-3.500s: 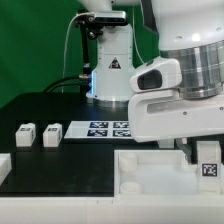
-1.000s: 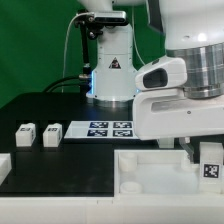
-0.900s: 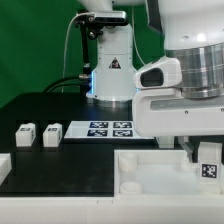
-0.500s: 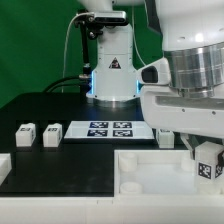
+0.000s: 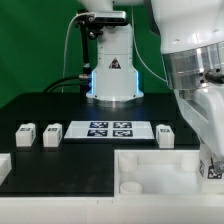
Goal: Assemble one leg
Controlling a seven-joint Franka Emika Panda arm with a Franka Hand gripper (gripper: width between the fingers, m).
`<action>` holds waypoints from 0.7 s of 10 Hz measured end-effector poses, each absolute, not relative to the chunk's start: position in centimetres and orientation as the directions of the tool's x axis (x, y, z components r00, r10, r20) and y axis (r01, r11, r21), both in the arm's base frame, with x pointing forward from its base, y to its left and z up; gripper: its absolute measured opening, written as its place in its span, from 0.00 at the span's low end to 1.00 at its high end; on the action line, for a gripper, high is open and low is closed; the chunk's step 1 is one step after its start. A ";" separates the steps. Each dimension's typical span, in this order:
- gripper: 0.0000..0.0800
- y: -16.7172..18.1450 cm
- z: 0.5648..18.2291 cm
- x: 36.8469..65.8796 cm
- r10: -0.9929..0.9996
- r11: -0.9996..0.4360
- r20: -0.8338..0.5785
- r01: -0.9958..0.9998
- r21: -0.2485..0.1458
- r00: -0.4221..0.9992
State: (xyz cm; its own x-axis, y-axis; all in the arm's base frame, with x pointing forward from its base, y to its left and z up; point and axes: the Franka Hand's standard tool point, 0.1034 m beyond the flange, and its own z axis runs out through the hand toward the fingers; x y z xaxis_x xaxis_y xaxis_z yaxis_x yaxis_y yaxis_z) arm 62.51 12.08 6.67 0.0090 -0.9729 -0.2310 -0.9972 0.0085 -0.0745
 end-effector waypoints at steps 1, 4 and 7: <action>0.60 12.1 6.6 62.5 -0.973 -0.024 -0.228 -0.996 -0.081 0.042; 0.80 11.9 6.5 62.0 -0.915 -0.337 -0.200 -0.936 -0.102 0.351; 0.81 11.8 6.7 62.3 -0.750 -0.630 -0.144 -0.763 -0.145 0.646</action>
Offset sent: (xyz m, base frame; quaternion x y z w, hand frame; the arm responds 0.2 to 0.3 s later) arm -0.0041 -0.0093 -0.0018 -0.0420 0.0073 -0.2169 0.9753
